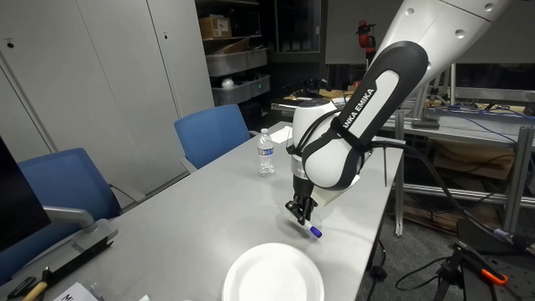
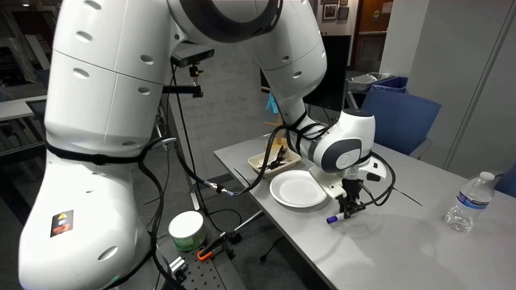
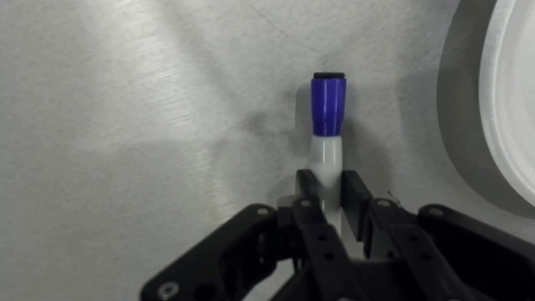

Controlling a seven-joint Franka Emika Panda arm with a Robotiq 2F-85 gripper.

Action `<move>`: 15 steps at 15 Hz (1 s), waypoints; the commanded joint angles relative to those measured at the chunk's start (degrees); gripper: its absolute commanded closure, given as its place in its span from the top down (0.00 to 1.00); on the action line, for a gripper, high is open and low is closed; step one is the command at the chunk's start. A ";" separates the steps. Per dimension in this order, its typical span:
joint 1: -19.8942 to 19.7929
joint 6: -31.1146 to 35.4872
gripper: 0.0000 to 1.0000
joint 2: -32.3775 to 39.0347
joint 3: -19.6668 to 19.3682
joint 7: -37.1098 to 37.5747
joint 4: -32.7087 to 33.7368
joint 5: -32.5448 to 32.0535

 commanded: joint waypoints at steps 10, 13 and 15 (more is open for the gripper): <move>0.09 -1.44 0.98 1.06 0.56 -1.31 2.68 1.55; 0.36 -3.70 1.00 -2.54 1.23 -2.83 0.84 1.05; 0.49 -5.33 1.00 -6.18 1.85 -3.69 -0.95 1.01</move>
